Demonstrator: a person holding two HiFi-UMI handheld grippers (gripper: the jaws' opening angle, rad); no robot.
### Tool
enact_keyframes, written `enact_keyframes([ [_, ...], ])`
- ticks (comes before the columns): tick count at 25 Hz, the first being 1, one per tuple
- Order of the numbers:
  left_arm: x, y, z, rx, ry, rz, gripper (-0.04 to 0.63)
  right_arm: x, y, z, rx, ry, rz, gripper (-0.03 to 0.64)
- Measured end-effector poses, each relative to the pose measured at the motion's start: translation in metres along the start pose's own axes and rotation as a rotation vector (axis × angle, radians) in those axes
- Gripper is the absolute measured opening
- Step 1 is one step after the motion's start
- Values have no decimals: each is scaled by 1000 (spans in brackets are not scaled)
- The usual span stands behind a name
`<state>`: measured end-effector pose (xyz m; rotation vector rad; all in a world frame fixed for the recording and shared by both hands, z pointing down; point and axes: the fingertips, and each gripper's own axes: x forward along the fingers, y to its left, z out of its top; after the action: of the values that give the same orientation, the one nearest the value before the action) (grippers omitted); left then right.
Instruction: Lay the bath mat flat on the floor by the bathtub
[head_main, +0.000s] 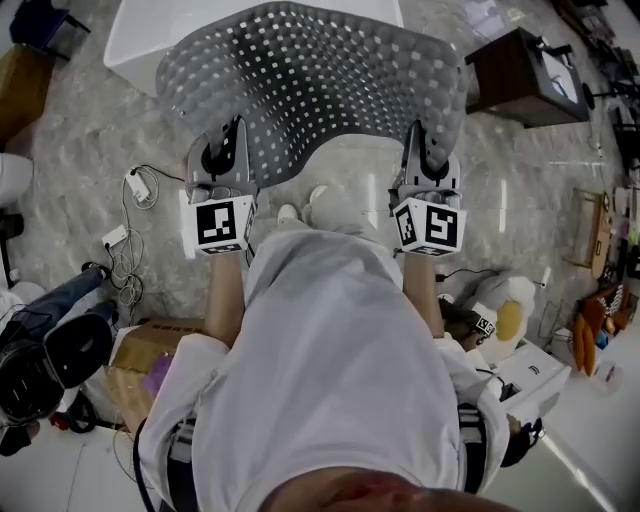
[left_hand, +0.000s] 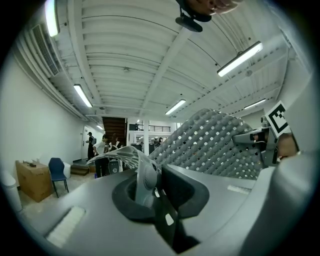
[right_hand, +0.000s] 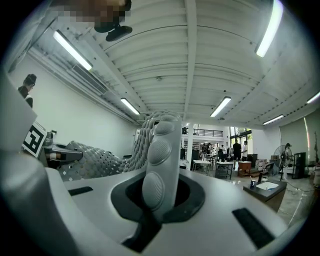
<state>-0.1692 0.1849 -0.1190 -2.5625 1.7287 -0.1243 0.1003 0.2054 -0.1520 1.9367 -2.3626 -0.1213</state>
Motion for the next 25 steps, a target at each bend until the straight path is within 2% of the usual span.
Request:
enact_keyframes([
  [4,2,-3,-2,-10,-14,4,29,-3,-3,-1,-16,0,-4,18],
  [12,17,8,-10,14,3,47,31,26,-10,-18,33,-8,3,18],
  [19,55,17,-28,62,80,89,32,68,-37,-48,89,17,14,18],
  [25,112,39,-61,102,154,98,34,129,-63,-92,120,59,17,18],
])
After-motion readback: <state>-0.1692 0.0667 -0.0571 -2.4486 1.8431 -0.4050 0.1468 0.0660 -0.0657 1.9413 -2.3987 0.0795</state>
